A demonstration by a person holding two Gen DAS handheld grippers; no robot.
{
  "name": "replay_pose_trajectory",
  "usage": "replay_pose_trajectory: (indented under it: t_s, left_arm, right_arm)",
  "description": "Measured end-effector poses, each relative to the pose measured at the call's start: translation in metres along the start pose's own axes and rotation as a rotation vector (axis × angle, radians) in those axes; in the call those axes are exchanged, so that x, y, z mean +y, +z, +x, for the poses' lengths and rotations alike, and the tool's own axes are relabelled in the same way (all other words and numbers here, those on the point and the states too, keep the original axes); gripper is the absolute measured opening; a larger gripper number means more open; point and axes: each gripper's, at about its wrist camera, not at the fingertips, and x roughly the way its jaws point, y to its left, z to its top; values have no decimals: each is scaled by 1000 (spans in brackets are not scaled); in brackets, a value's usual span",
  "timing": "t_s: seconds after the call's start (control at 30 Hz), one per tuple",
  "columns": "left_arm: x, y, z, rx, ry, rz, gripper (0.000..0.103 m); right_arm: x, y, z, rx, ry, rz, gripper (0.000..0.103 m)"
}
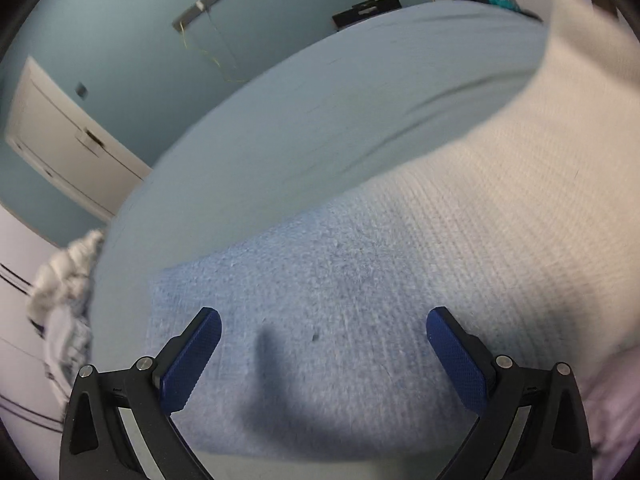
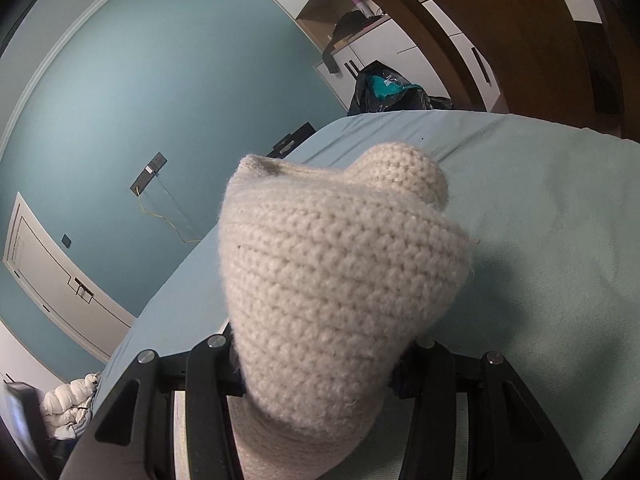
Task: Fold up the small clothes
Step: 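Lift the cream end with the right tool and fold it toward the blue end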
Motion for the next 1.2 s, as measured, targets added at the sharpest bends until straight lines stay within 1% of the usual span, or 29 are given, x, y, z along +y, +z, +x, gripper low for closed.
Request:
replay_pose_trajectory:
  t_s: [0.03, 0.07, 0.17, 0.23, 0.33, 0.43, 0.57, 0.67, 0.73, 0.77, 0.8, 0.87, 0.93, 1.0, 1.03, 1.1, 1.17, 1.2]
  left_arm:
    - [-2, -2, 1, -18, 10, 0, 103]
    - [-1, -3, 3, -13, 6, -16, 103]
    - [13, -4, 14, 47, -56, -81, 103]
    - [21, -4, 20, 62, -90, -107, 103]
    - [34, -10, 27, 70, -142, -153, 103]
    - [44, -14, 31, 68, -166, -166, 103]
    - [57, -15, 37, 72, -196, -180, 103]
    - [79, -14, 35, 81, -245, -228, 103]
    - [103, -10, 30, 60, -278, -305, 102]
    - [114, -8, 24, 25, -311, -345, 102]
    - [120, -5, 19, -5, -337, -356, 102]
    - [116, 3, 14, -28, -349, -313, 102]
    - [97, 6, 14, -34, -360, -220, 102]
    - [79, 3, 16, -49, -308, -165, 101]
    - [74, 1, 19, -43, -298, -155, 101]
    - [71, -2, 31, -5, -324, -178, 101]
    - [78, -5, 40, 10, -351, -199, 101]
    - [84, -1, 42, 18, -362, -184, 100]
  right_arm:
    - [1, -1, 0, -3, -2, -9, 43]
    - [3, -2, 0, -7, -5, -20, 43]
    - [6, -4, -3, -27, 1, -49, 43]
    - [15, -5, -8, -53, 3, -95, 43]
    - [41, -6, -19, -104, 7, -211, 43]
    - [74, -8, -31, -151, 16, -358, 43]
    - [118, -12, -42, -171, 2, -542, 44]
    - [144, -14, -47, -187, -16, -651, 43]
    - [148, -8, -49, -184, -11, -647, 43]
    - [150, -5, -50, -180, -8, -638, 44]
    - [150, -1, -51, -175, -2, -632, 44]
    - [147, 3, -51, -161, 9, -610, 44]
    - [142, 5, -49, -145, 10, -577, 44]
    - [138, 6, -47, -113, 17, -534, 44]
    - [134, 7, -44, -87, 29, -502, 44]
    - [127, 2, -40, -55, 35, -466, 44]
    - [121, 0, -36, -42, 32, -442, 44]
    - [119, 1, -37, -43, 35, -430, 44]
